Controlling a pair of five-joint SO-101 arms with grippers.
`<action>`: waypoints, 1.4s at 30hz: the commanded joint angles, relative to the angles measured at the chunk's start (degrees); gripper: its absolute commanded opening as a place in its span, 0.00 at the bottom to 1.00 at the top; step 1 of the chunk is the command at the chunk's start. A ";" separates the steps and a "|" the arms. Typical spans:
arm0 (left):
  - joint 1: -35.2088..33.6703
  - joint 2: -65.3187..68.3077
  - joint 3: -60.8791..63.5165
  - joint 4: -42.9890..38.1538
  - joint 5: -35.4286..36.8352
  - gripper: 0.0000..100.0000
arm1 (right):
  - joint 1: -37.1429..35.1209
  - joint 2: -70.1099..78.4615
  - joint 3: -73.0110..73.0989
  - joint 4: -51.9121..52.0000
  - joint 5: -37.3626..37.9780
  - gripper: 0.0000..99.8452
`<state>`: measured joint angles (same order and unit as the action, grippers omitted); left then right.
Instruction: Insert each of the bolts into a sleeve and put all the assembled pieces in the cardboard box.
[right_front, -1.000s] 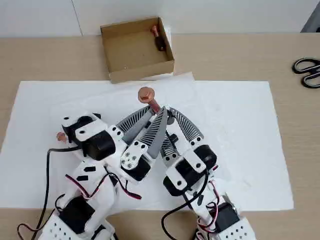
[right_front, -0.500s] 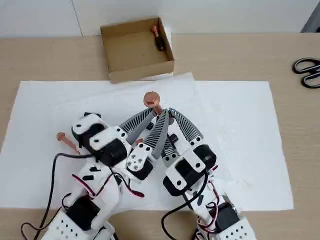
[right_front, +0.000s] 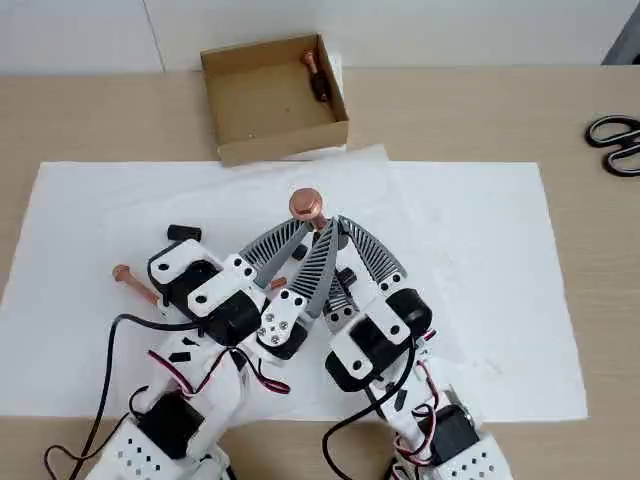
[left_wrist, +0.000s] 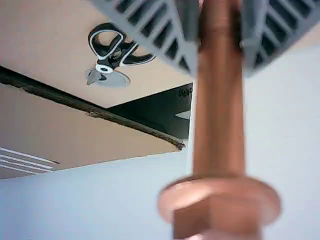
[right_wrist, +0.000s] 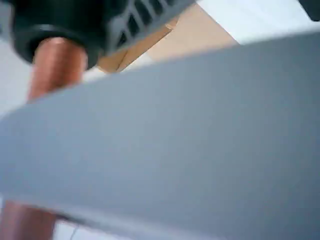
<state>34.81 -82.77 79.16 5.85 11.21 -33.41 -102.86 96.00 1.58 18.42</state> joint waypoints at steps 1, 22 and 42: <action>0.00 -0.62 0.22 -1.14 -0.62 0.01 | -0.31 -1.10 -1.05 0.13 0.00 0.00; -0.18 -0.62 5.05 -4.31 -6.68 0.01 | -1.01 -1.10 -3.16 0.48 0.09 0.00; -4.75 -0.62 0.04 12.31 -6.68 0.19 | -1.01 -1.10 -3.16 0.48 0.26 0.00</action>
<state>30.24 -83.21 79.96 16.66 4.62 -34.29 -102.86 95.74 2.20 18.51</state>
